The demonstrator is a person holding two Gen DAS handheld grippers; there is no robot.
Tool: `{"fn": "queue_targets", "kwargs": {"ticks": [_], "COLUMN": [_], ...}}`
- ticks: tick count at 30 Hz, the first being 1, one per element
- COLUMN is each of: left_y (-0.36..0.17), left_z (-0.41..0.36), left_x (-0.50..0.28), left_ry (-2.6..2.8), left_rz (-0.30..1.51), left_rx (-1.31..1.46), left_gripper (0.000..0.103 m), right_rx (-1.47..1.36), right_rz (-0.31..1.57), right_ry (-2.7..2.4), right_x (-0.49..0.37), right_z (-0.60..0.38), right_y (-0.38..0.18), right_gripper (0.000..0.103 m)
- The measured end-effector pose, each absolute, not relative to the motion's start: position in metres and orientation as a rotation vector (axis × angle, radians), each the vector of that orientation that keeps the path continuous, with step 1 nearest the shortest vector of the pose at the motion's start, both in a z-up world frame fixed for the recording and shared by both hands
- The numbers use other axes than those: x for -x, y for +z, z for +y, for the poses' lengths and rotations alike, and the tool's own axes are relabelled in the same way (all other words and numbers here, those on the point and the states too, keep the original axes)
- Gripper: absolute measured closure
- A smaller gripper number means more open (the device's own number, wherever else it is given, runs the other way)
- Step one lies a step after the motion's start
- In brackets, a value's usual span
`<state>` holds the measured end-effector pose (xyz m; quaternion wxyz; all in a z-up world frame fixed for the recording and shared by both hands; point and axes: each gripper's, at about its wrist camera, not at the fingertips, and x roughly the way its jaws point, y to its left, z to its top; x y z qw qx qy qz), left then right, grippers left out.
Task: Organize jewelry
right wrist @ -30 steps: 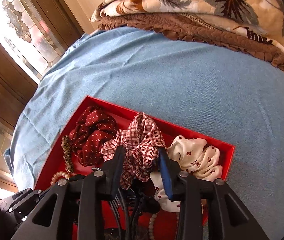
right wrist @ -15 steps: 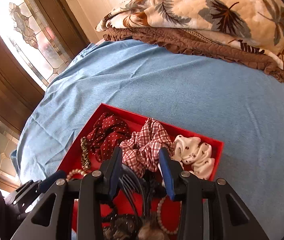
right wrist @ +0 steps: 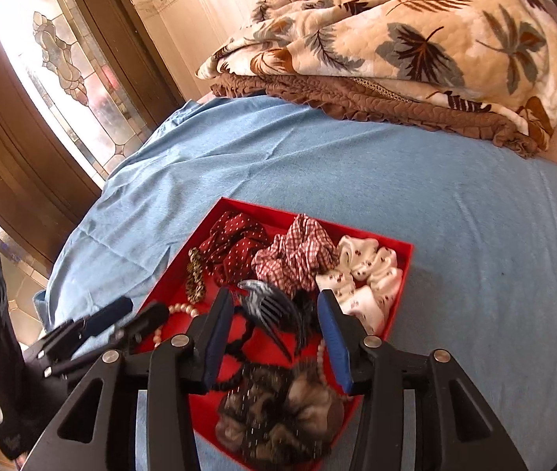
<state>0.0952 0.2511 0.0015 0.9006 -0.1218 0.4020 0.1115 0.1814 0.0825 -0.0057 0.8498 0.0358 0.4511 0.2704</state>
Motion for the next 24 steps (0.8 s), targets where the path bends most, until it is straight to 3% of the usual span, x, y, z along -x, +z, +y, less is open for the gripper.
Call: {"fn": "queue_targets", "kwargs": {"ticks": [5,11,15,24], "left_y": [0.022,0.055,0.063,0.078], "left_z": [0.243,0.222,0.211,0.194], "left_x": [-0.078,-0.033,0.001,0.056], "left_ry": [0.311,0.495,0.548,0.493], "left_rz": [0.691,0.427,0.311,0.362], "left_rx": [0.178,0.073,0.034,0.161], "left_gripper": [0.029,0.000,0.000,0.000], "right_rx": [-0.091,-0.109,-0.109,-0.106], "right_rz": [0.942,0.939,0.923,0.887], "right_ry": [0.560,0.544,0.510,0.459], "right_x": [-0.157,-0.128,-0.107,-0.061], "right_z": [0.065,0.040,0.017,-0.025], "right_y": [-0.006,-0.007,-0.005,-0.001], "right_gripper": [0.051,0.051,0.051,0.050]}}
